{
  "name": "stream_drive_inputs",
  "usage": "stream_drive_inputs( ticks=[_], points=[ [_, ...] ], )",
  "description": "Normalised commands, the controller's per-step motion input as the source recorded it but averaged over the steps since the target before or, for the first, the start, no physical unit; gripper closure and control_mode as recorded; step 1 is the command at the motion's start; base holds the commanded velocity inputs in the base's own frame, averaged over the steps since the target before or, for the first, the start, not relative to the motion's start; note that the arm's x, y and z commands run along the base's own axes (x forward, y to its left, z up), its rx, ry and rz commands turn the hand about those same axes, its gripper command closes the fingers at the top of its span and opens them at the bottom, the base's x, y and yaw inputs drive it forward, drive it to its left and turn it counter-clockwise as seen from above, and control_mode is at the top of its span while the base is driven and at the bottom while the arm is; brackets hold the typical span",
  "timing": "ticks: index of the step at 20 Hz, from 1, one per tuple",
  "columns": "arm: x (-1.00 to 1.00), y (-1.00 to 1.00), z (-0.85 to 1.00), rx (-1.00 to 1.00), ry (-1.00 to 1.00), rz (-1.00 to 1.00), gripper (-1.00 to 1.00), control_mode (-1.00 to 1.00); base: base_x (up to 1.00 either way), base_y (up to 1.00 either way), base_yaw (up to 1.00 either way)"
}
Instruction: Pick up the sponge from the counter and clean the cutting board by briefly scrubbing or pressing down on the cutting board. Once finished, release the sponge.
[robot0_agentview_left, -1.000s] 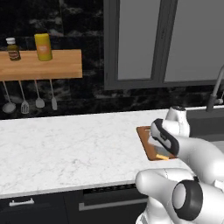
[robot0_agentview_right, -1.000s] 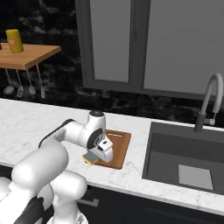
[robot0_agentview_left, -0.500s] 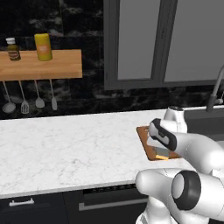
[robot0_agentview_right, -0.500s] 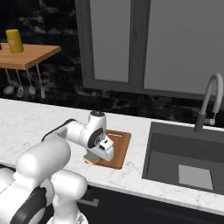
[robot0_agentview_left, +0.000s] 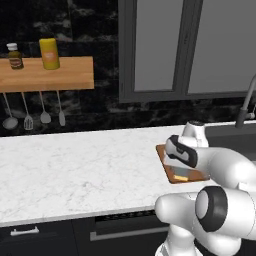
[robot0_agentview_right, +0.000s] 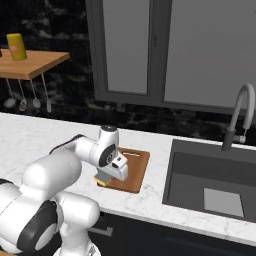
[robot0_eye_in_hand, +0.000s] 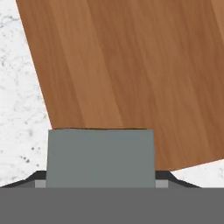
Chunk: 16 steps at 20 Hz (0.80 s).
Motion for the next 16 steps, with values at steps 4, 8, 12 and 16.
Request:
stream_drive_inputs(
  ticks=[4, 8, 12, 16],
  points=[
    [0.17, 0.03, -0.15, 0.0, 0.0, 0.0, 1.0, -1.0, 0.0, 0.0, 0.0],
    [0.21, -0.01, -0.32, 0.0, 0.0, 0.0, 1.0, -1.0, 0.0, 0.0, 0.0],
    [0.13, -0.01, -0.32, 0.0, 0.0, 0.0, 1.0, -1.0, 0.0, 0.0, 0.0],
    [0.18, -0.1, -0.24, 0.0, 0.0, 0.0, 1.0, -1.0, 0.0, 0.0, 0.0]
  ],
)
